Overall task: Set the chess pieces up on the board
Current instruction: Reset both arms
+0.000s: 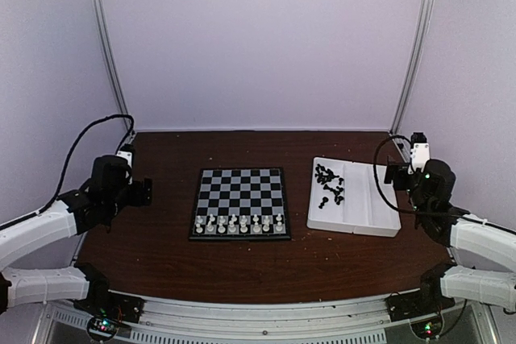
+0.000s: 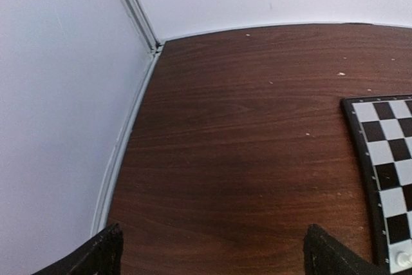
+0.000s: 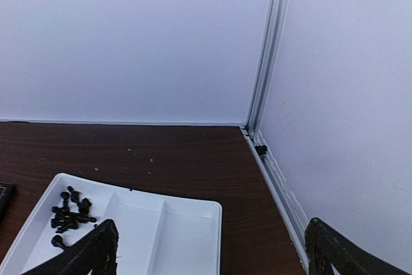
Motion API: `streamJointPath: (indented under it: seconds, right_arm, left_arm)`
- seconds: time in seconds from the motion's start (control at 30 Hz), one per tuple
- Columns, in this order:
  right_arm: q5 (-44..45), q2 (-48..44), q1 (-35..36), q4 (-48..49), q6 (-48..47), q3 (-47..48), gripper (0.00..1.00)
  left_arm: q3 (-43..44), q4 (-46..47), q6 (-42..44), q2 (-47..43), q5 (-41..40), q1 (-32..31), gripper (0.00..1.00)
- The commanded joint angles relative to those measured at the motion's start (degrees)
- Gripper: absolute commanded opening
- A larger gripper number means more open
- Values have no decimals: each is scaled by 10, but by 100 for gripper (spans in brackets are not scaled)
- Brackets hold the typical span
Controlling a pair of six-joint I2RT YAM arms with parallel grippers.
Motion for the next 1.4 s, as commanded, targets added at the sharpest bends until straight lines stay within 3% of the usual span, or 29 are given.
streamJointPath:
  seconds: [0.0,0.13,0.23,0.43,0.47,0.53,0.6,0.77,0.83,0.93,1.0,1.07,1.37]
  right_arm:
    - [0,44,-53,119,-23,-42,100]
    - [-40,148,-89,212,-45,-50,100]
    - [-52,239,-96,294,-41,-50,100]
    - [-72,419,-136,449,-17,-33,100]
    - [-86,413,-149,443,-4,-34,100]
    - [-104,384,-163,340,15,-6,100]
    - [-103,403,-161,365,4,-1,100]
    - [-90,394,-159,302,8,21,100]
    - [-98,395,-158,299,3,27,100]
    - [-100,396,-159,295,2,28,100]
    - [-102,398,-158,302,1,27,100]
    - [-104,398,-159,300,0,28,100]
    - [-112,399,-158,297,-4,30,100]
  left_arm:
    - [-17,184,65,60,-139,7,98]
    - [-64,316,93,108,-123,40,98]
    - [-96,358,68,111,-60,91,98]
    - [-123,448,120,154,-5,129,98]
    - [-124,466,127,171,2,132,98]
    - [-129,513,146,207,31,134,98]
    - [-132,560,179,241,50,135,98]
    - [-122,659,207,346,96,154,98]
    - [-111,621,187,347,100,166,98]
    - [-123,658,158,375,218,224,96]
    - [-110,614,108,366,211,247,98]
    - [-115,648,114,378,219,252,98]
    - [-106,621,122,374,242,251,98]
